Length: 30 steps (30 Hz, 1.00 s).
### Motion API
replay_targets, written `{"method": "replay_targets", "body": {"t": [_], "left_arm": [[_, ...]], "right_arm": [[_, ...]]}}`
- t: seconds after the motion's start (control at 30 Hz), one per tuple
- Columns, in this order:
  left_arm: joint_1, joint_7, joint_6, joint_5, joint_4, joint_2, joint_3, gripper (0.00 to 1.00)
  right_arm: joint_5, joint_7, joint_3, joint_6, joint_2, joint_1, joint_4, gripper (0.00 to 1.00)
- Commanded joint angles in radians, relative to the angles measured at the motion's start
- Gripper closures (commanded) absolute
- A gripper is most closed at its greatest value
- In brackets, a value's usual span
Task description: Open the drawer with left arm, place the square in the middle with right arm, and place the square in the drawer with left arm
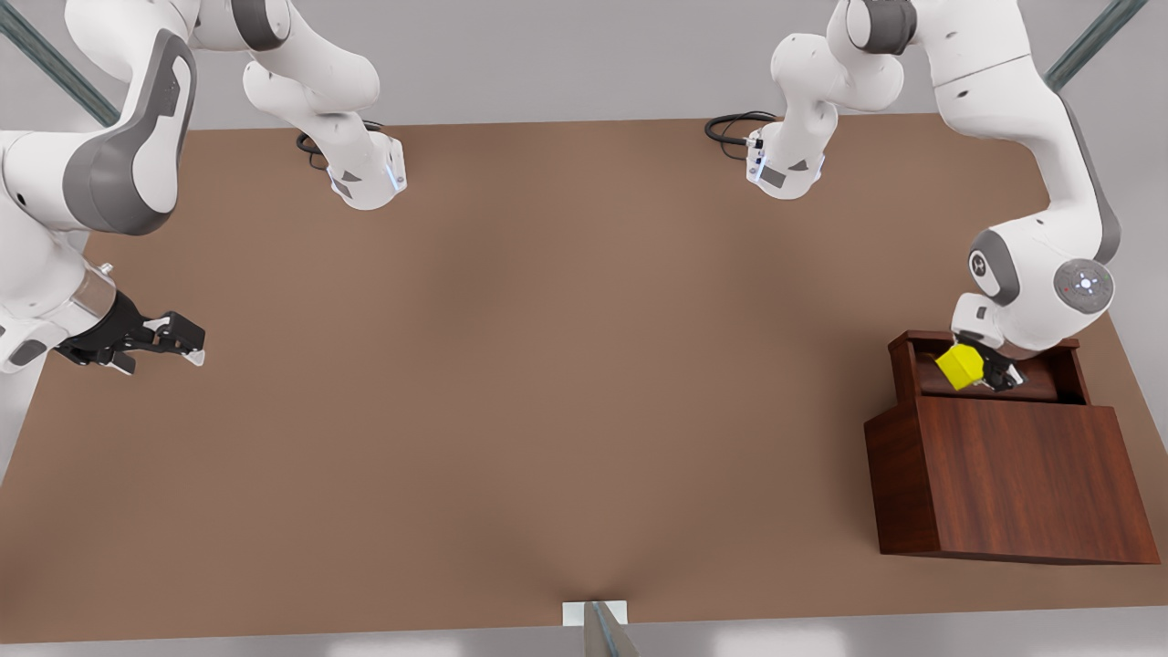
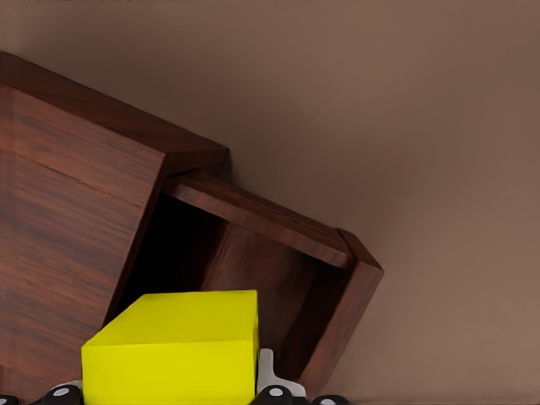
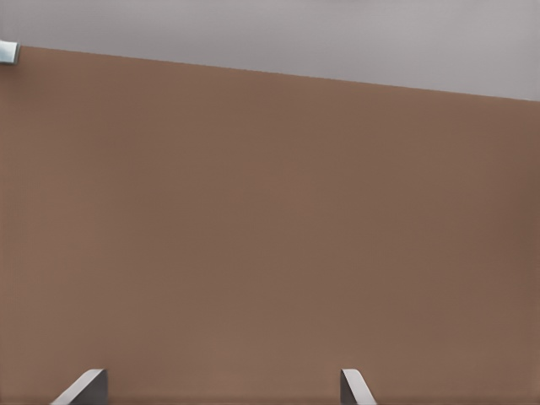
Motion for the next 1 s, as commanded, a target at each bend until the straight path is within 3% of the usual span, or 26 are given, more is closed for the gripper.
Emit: {"method": "replay_targets", "body": {"t": [0.0, 0.03, 0.1, 0.13, 0.3, 0.47, 0.53, 0.6, 0.7, 0.77, 0.97], "left_arm": [[0.014, 0.382, 0.053, -0.037, 0.009, 0.014, 0.001, 0.2], [0.019, 0.383, 0.056, -0.037, 0.009, 0.02, 0.001, 0.15], [0.029, 0.408, 0.056, -0.051, 0.009, 0.02, 0.001, 0.15], [0.029, 0.409, 0.056, -0.051, 0.009, 0.02, 0.001, 0.0], [0.025, 0.333, -0.041, -0.052, 0.041, 0.007, 0.001, 0.0], [0.009, -0.552, -0.351, -0.056, 0.264, 0.0, -0.056, 0.0], [0.009, -1.092, -0.351, -0.241, 0.367, 0.013, -0.077, 0.0], [0.019, -1.385, -0.351, -0.23, 0.438, 0.008, -0.165, 0.0], [0.364, -1.692, -0.338, 0.029, 0.519, 0.005, -0.66, 0.0], [0.456, -1.841, -0.338, 0.153, 0.525, -0.012, -0.809, 0.0], [0.457, -2.091, -0.352, 0.191, 0.438, -0.11, -0.826, 0.0]], "right_arm": [[-0.001, 0.002, 0.0, 0.001, -0.001, 0.0, 0.001, 0.0], [-0.001, 0.002, 0.0, 0.002, 0.0, 0.0, 0.001, 0.0], [-0.001, 0.002, 0.0, 0.002, 0.0, 0.0, 0.001, 0.0], [-0.001, 0.002, 0.0, 0.002, 0.0, 0.0, 0.001, 0.0], [-0.001, 0.002, 0.0, 0.002, 0.002, -0.001, -0.001, 0.0], [-0.001, 0.0, 0.0, 0.002, 0.002, -0.002, -0.001, 0.0], [-0.001, 0.0, 0.0, 0.002, 0.003, -0.002, -0.001, 0.0], [-0.001, 0.0, 0.0, 0.004, 0.005, -0.002, -0.001, 0.0], [-0.001, 0.0, 0.0, 0.004, 0.005, -0.002, -0.001, 0.0], [-0.001, 0.0, 0.0, 0.004, 0.006, -0.002, -0.001, 0.0], [-0.001, 0.0, 0.0, 0.004, 0.01, -0.002, -0.001, 0.0]]}}
